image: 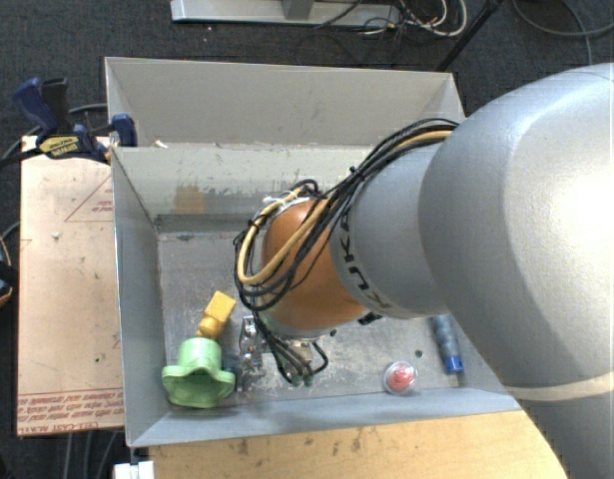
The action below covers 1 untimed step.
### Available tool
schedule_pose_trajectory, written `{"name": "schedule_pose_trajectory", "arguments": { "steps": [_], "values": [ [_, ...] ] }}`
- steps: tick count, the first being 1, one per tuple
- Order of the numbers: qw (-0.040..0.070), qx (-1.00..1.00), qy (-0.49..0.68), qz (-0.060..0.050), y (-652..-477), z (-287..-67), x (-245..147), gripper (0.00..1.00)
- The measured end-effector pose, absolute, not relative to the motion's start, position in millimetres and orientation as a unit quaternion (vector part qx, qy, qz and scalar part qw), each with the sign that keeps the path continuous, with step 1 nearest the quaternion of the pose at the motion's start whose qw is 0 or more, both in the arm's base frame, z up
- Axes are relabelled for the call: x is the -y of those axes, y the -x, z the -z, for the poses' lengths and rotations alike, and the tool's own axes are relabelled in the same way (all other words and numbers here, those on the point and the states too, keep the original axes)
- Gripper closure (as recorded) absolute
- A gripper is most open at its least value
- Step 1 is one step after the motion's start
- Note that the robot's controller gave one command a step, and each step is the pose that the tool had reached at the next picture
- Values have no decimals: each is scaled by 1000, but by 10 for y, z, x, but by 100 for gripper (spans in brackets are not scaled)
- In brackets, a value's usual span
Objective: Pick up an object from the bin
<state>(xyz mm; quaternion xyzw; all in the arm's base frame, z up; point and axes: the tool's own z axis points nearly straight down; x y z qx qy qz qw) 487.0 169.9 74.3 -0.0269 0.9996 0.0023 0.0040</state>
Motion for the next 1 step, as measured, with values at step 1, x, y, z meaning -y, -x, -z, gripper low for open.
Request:
{"name": "schedule_pose_trajectory", "arguments": {
  "steps": [1],
  "values": [
    [9,-1000,26,-3,-4889,-743,-1698,0]
  ]
}}
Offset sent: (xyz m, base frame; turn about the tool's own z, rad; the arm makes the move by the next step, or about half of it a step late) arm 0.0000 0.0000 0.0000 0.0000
